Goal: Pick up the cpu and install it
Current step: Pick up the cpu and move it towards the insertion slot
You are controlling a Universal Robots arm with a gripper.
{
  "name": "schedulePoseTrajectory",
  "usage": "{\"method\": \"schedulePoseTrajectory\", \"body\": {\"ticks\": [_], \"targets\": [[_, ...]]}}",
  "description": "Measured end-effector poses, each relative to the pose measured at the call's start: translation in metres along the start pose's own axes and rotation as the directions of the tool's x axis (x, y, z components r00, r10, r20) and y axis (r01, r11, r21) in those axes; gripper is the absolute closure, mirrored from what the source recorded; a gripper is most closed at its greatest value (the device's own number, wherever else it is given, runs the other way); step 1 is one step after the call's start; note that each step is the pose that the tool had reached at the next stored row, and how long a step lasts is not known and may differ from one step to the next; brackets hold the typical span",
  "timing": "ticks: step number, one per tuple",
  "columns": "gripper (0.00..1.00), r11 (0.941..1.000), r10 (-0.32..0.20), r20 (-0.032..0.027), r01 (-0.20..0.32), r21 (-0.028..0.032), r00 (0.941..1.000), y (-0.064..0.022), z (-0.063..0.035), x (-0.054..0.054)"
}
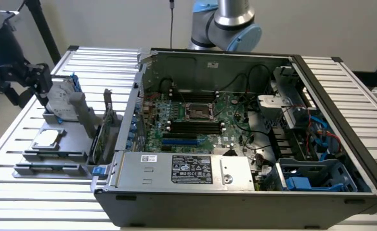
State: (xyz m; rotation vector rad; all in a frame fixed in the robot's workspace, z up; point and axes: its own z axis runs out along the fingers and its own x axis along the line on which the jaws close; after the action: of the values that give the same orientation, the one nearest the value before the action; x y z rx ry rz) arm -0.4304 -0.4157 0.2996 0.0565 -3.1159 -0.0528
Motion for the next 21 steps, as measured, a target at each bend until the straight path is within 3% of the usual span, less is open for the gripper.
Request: {"method": "schedulePoseTrajectory", "body": {"ticks": [14, 21], "targets": [[0.35, 0.9999, -0.014, -0.0007, 0.014, 0.0004, 0.9999, -0.0016, 0.0255, 0.001], [0.35, 0.9999, -0.014, -0.0006, 0.014, 0.0004, 0.9999, -0.0118, 0.0380, 0.005]]}}
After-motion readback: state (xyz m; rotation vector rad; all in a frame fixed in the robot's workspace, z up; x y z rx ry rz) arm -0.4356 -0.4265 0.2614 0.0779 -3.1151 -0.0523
